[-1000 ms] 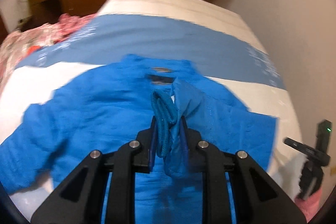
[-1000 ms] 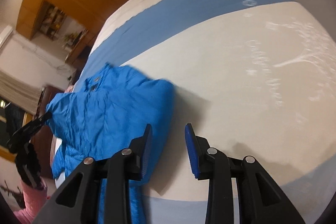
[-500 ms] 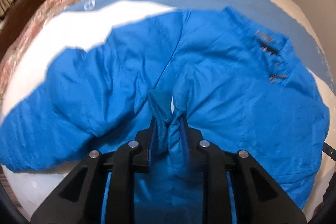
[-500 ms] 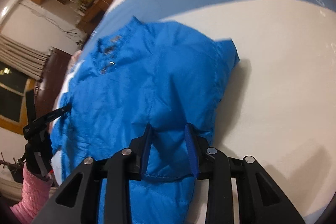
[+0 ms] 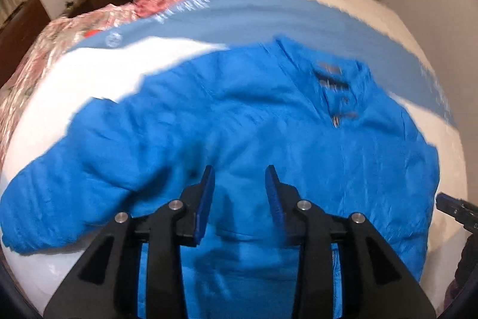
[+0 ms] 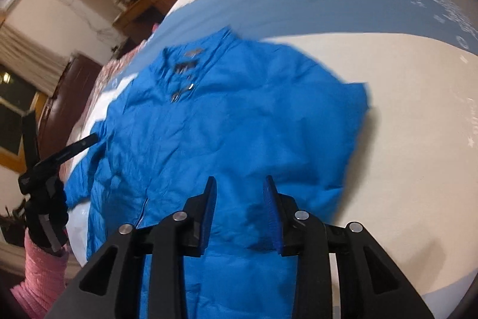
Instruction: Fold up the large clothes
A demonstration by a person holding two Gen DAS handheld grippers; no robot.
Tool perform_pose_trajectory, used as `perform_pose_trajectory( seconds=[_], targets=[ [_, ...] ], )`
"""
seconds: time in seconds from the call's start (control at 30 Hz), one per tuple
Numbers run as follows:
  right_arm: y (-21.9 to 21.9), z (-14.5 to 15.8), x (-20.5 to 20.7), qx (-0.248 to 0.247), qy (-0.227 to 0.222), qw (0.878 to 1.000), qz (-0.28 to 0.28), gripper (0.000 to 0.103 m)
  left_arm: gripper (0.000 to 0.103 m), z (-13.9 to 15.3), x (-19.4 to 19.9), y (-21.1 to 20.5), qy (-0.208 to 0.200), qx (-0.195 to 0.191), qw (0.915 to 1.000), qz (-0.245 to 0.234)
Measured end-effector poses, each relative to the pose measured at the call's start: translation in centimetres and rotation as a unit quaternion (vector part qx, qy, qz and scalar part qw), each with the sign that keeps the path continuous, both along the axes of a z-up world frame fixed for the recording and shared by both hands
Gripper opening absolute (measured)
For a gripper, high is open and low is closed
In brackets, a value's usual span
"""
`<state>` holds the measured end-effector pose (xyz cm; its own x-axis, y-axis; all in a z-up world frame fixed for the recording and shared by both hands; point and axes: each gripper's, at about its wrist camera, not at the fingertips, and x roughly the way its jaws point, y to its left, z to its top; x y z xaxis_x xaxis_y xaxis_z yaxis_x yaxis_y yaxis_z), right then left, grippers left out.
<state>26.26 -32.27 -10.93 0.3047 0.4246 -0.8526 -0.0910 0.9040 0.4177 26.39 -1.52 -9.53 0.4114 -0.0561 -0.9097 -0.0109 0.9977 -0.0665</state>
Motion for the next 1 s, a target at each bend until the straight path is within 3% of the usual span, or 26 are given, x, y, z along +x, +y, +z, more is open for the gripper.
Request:
perform_pose_trajectory(
  seconds=[0.13, 0.33, 0.47, 0.57, 0.63, 0.73, 0.83, 0.93, 1.0],
  targets=[
    [1.3, -2.9, 0.2, -0.029, 0.034, 0.999, -0.011, 0.032, 0.036, -4.4, 0.3, -0.9, 0.051, 0.011, 0.9985, -0.018],
    [1.5, -4.9, 0.2, -0.031, 0.038, 0.998, -0.027, 0.032, 0.035, -5.2, -0.2, -0.1, 0.044, -0.007, 0.9988, -0.021],
    [1.5, -3.5, 0.0, -0.041, 0.042, 0.998, -0.036, 0.032, 0.034, -4.0, -0.5, 1.1, 0.045, -0.036, 0.9982, -0.011],
    [1.6, -0.6, -1.5, -0.012, 0.008, 0.999, -0.037, 0.037, 0.036, -0.6, -2.1, 4.6, 0.014, -0.057, 0.9982, 0.011],
    [2.0, 0.7, -2.7, -0.001, 0.003, 1.000, -0.031, 0.037, 0.039, 1.3, -4.3, 8.3, -0.008, -0.067, 0.9971, 0.034],
    [3.4, 1.9, -4.3, 0.000, -0.006, 1.000, -0.014, 0.038, 0.042, 2.6, -7.5, 14.4, -0.018, -0.051, 0.9945, 0.090],
    [4.6, 2.3, -5.4, 0.003, -0.008, 1.000, -0.003, 0.038, 0.053, 2.8, -11.8, 22.2, -0.011, -0.033, 0.9849, 0.169],
    [5.8, 2.1, -5.7, -0.003, -0.008, 1.000, 0.002, 0.038, 0.054, 2.5, -17.2, 30.0, -0.001, -0.020, 0.9644, 0.264],
    [6.6, 2.0, -5.6, -0.009, -0.006, 1.000, 0.003, 0.038, 0.054, 2.0, -20.8, 35.2, 0.010, -0.027, 0.9428, 0.332]
  ],
)
